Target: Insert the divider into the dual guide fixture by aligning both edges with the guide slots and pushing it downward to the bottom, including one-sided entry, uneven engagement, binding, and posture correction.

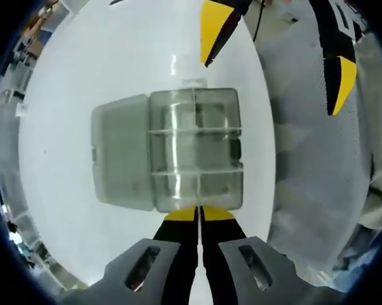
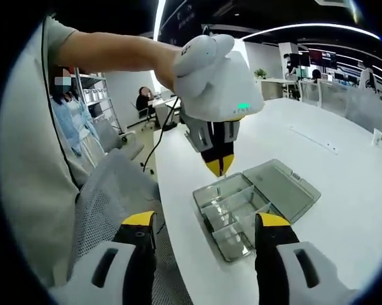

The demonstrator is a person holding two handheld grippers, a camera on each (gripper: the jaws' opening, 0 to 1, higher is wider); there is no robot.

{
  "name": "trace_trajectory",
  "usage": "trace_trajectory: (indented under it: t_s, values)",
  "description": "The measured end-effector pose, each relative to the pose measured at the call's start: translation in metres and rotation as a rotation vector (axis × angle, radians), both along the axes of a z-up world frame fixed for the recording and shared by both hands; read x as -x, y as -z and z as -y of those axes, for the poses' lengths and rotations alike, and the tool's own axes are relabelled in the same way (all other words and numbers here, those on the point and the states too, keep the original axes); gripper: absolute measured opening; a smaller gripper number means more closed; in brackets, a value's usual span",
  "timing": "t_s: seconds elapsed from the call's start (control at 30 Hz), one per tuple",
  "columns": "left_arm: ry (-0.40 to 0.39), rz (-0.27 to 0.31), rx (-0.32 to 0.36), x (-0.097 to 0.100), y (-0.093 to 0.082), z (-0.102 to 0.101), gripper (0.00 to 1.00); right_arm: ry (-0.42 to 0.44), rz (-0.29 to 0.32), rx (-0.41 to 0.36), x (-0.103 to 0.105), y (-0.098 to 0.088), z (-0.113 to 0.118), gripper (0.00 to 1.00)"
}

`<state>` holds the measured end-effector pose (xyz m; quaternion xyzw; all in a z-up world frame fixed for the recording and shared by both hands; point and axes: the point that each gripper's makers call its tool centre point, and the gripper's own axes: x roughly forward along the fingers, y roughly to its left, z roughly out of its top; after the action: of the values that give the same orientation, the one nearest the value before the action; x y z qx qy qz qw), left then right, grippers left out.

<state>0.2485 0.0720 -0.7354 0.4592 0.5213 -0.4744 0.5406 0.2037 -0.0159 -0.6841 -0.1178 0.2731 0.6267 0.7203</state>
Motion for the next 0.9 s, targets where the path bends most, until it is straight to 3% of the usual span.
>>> trace_trajectory:
  t_s: [0.4,0.9]
  values:
    - [0.041,0.000,-0.046,0.0014,0.0036,0.0015,0.00,0.003,-0.003,-0.004,0.0000,0.0000,-0.0001,0.60]
    - [0.012,0.000,-0.042,-0.0015,0.0017,0.0004,0.00,0.005,-0.005,-0.007,-0.0001,0.0003,0.0007,0.60]
